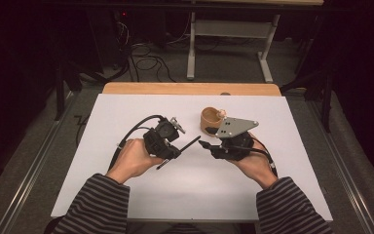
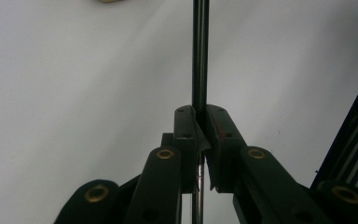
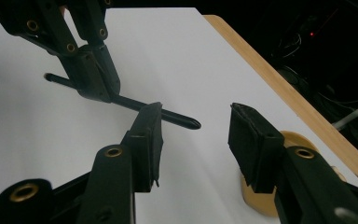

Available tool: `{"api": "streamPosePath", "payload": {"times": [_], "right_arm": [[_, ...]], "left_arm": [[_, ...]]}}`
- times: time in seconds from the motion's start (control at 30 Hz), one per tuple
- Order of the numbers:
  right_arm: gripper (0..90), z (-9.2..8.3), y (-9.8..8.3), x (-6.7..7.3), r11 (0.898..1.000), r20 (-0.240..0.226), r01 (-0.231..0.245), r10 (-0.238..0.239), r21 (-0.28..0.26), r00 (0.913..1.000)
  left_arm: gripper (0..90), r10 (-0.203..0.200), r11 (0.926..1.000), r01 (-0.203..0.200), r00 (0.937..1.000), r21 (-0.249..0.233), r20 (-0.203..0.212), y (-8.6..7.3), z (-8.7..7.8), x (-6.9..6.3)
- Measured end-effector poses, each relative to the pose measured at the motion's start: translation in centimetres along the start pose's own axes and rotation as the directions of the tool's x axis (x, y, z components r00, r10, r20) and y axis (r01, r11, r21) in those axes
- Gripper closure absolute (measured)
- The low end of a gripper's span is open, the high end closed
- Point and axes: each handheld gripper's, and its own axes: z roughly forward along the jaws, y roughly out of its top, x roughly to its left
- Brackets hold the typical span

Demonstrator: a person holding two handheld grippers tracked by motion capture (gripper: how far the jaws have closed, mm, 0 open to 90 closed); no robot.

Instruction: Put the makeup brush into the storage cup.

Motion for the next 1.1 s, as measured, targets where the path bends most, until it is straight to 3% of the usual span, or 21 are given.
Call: {"api": "streamPosePath", "payload": {"times": [1.1], "right_arm": [[57.3, 1.9, 0.4, 1.0, 0.998, -0.052, 0.051, -0.049, 0.04, 0.9974]], "left_arm": [[83.3, 0.017, 0.9999, -0.017, 0.9998, -0.003, 0.003, 0.4, -0.4, -0.3]]}}
